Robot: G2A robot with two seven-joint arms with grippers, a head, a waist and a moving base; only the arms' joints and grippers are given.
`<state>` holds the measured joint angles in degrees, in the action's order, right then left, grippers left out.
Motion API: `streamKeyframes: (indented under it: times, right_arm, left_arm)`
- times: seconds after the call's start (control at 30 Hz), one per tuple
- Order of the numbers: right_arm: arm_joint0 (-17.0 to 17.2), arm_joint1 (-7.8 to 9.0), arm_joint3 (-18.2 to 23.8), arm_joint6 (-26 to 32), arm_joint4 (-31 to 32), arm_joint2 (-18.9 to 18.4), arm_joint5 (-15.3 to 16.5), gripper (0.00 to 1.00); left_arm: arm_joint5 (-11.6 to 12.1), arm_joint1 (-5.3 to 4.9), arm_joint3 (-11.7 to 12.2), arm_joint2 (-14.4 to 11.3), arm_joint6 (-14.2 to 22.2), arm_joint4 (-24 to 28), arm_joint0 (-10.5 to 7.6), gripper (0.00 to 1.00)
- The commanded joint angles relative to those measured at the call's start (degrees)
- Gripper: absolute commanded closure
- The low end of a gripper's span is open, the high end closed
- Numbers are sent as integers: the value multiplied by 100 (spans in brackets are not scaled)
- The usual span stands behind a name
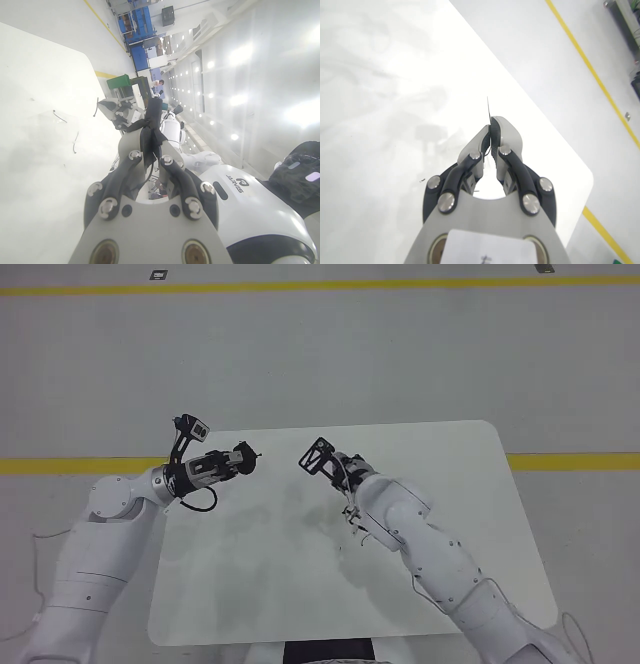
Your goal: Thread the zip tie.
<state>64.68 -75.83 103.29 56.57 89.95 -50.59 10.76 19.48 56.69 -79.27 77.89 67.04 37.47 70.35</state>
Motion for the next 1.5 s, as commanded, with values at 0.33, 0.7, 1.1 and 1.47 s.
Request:
streamKeyframes:
  times: [0.33, 0.7, 1.1, 1.47]
  right_arm:
    - [-2001, 1202, 145, -454, 0, 2089, -926, 100]
    - [-3577, 1701, 51, -590, 0, 4085, -2263, 100]
    - [-4068, 1760, 7, -549, 0, 4085, -1452, 100]
    - [-4871, 1874, 615, -12, 0, 4085, 260, 100]
  left_arm:
    - [0, 0, 0, 0, 0, 0, 0, 100]
    - [0, 0, 0, 0, 0, 0, 0, 100]
    - [0, 0, 0, 0, 0, 0, 0, 100]
    - [0, 0, 0, 0, 0, 0, 0, 100]
